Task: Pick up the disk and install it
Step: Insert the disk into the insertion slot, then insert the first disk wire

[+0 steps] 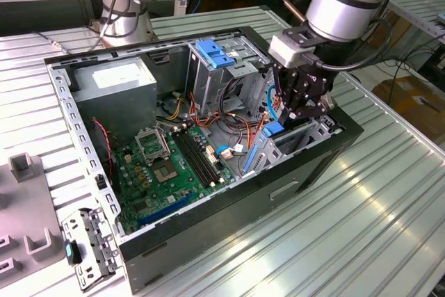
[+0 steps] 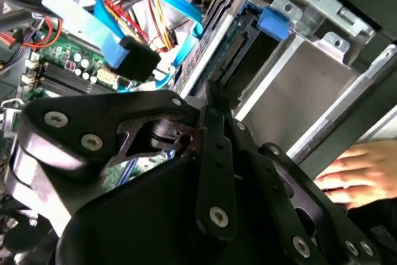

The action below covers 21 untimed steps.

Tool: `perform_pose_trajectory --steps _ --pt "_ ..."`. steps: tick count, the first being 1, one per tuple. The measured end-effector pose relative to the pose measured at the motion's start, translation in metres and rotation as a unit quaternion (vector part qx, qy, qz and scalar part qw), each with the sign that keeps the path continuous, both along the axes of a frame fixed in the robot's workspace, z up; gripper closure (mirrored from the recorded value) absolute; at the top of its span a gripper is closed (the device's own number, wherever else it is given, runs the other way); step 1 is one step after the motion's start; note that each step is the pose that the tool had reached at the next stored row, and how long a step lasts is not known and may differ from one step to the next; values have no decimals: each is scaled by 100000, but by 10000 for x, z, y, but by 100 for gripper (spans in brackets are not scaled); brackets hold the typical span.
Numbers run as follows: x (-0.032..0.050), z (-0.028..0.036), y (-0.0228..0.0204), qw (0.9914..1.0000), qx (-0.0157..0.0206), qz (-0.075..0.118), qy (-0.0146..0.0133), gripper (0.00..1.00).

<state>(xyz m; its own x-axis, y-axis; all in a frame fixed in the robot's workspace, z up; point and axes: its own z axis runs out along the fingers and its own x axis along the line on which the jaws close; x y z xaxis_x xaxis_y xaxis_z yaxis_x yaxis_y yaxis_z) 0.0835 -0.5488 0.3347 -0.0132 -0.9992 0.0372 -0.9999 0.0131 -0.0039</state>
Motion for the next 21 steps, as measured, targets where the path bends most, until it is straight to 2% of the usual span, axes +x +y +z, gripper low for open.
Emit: perform_pose_trajectory --steps 2,5,7,21 --pt "2 2 0 100000 21 6 -3 89" --pt "3 102 0 100000 28 8 -6 89" --pt "3 135 0 100000 36 9 -4 89" --pt "3 139 0 100000 34 11 -4 89"
